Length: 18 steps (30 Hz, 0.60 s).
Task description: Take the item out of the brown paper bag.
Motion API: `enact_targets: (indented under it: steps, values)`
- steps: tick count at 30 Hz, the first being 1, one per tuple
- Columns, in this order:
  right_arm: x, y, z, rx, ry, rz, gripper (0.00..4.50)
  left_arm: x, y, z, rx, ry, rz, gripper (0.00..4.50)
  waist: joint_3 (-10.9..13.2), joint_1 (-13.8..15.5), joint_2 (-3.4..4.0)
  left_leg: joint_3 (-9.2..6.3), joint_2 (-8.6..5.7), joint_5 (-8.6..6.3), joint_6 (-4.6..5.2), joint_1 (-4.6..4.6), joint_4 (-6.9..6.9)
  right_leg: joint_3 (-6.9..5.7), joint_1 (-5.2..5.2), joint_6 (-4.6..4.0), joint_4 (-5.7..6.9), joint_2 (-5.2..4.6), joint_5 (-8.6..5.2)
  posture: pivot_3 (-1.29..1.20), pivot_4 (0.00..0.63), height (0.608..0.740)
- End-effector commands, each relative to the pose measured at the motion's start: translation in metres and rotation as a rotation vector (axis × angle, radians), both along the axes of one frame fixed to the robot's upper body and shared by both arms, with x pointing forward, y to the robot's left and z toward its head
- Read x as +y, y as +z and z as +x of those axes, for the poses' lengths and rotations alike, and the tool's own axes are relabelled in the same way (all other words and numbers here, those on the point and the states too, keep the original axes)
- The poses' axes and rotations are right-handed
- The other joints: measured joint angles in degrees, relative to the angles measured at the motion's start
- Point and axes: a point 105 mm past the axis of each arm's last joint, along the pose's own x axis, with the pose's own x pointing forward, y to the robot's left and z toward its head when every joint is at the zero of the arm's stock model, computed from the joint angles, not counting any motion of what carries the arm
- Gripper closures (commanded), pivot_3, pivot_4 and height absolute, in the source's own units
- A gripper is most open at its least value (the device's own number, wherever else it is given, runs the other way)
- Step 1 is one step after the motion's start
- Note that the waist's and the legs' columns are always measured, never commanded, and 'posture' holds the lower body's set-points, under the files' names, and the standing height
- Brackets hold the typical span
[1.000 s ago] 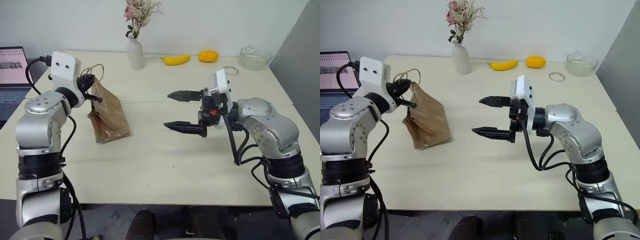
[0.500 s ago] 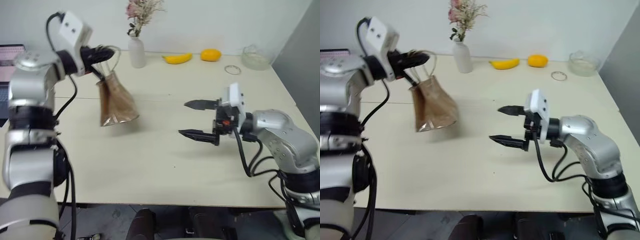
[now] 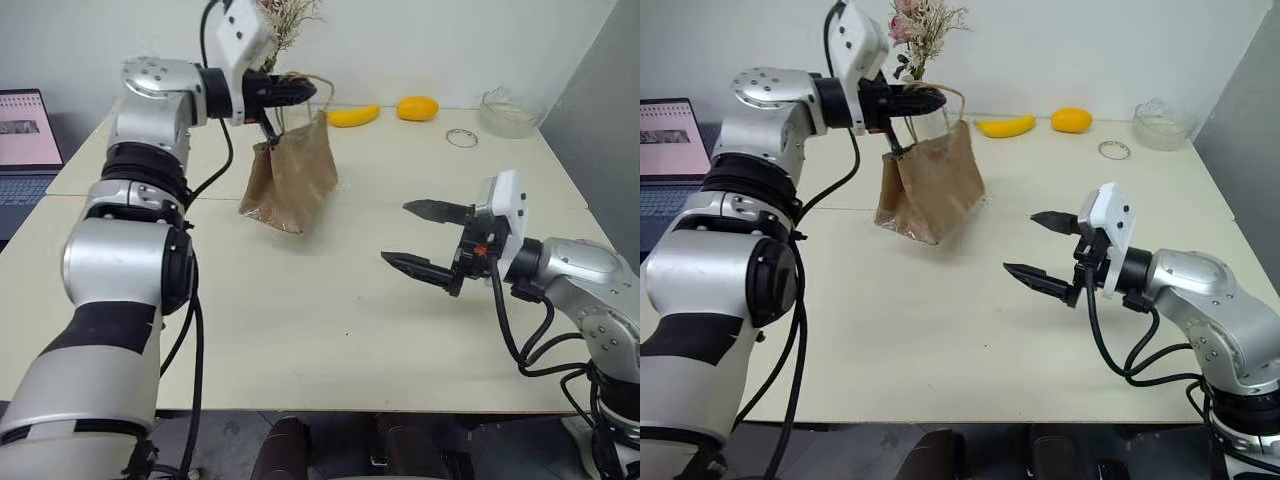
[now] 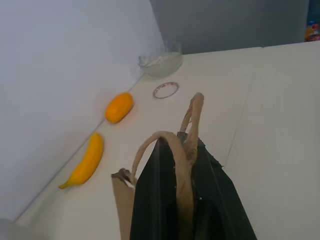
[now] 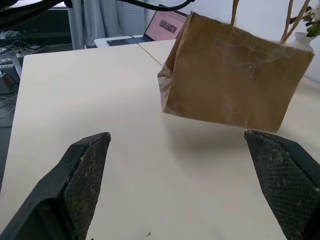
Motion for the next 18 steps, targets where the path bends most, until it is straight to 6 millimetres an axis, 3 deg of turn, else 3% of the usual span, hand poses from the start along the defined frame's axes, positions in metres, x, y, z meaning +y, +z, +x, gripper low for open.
enact_targets:
  steps: [1,6,15,18]
  values:
    - [-0.003,0.009,-0.007,-0.032,-0.022,0.007,0.00,-0.013,0.033,-0.010,-0.097,-0.058,-0.022,4.47,0.00,-0.01,0.00,0.02,-0.01,0.00,0.00,0.00,0.00,0.03,-0.01,0.00,0.00,0.00,0.00,0.00,0.150,0.740]
    - [-0.004,0.005,-0.012,-0.002,-0.043,-0.002,0.00,-0.020,0.028,-0.009,-0.079,-0.078,-0.011,4.47,0.00,0.00,0.00,0.05,-0.02,0.00,0.00,0.01,0.01,0.07,-0.01,0.00,0.02,0.00,0.00,0.00,0.150,0.740]
    - [-0.007,-0.005,-0.019,0.026,-0.065,-0.029,0.00,-0.011,-0.020,0.003,-0.081,-0.014,0.177,4.47,0.00,-0.02,-0.01,0.07,-0.02,0.00,0.01,0.06,0.02,0.11,0.00,0.01,0.09,0.00,0.01,0.00,0.150,0.740]
    - [-0.007,-0.006,-0.018,0.021,-0.077,-0.033,0.00,-0.007,-0.021,0.004,-0.080,0.004,0.173,4.47,0.00,-0.01,-0.01,0.06,-0.02,0.01,0.01,0.06,0.04,0.10,0.00,0.01,0.12,0.01,0.01,0.00,0.150,0.740]
